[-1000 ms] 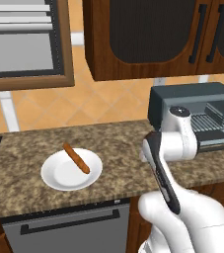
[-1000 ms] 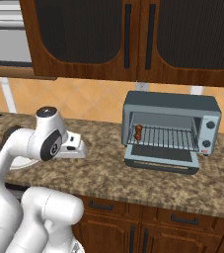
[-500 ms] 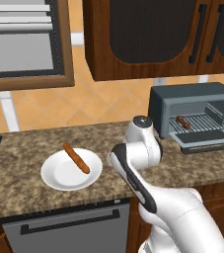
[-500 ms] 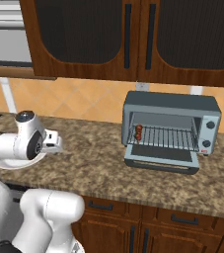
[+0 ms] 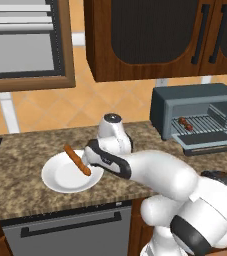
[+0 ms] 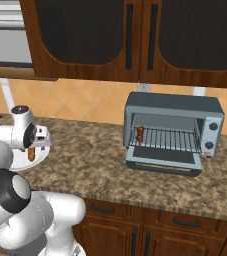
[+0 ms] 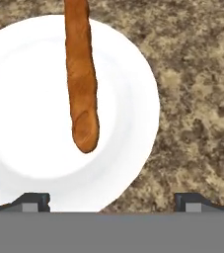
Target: Pick up the kebab skewer and baguette bread, and place them inside the toaster oven. Close the toaster oven door and start by setting the timer.
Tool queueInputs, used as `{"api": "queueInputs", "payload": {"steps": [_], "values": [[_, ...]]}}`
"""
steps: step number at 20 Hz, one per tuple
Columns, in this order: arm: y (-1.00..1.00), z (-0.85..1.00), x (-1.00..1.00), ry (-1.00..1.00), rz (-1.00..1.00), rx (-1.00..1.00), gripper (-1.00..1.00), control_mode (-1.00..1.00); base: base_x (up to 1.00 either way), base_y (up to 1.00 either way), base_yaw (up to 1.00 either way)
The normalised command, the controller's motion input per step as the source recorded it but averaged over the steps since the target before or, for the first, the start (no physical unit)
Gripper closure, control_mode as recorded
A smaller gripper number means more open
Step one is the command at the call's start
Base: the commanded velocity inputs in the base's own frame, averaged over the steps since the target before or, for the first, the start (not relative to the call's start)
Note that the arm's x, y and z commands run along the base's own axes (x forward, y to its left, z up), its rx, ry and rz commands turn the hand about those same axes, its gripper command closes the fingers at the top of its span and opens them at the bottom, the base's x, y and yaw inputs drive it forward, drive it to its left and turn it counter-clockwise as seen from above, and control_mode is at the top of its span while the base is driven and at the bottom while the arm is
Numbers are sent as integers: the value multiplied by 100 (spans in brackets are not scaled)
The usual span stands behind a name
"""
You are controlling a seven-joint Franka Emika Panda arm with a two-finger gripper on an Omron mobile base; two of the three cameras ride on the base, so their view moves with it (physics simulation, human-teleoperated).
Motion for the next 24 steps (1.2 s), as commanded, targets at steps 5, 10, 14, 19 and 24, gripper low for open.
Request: {"api": "queueInputs", "payload": {"steps": [5, 10, 14, 19, 24], "values": [[48, -32, 39, 4, 0, -1, -100, -100, 0, 0, 0], [25, -47, 16, 0, 0, -8, -100, -100, 0, 0, 0], [3, -39, 0, 0, 0, -8, -100, -100, 0, 0, 0], [5, -32, 17, 0, 0, -1, -100, -100, 0, 0, 0], [6, -35, 34, 0, 0, 0, -100, -100, 0, 0, 0]]}}
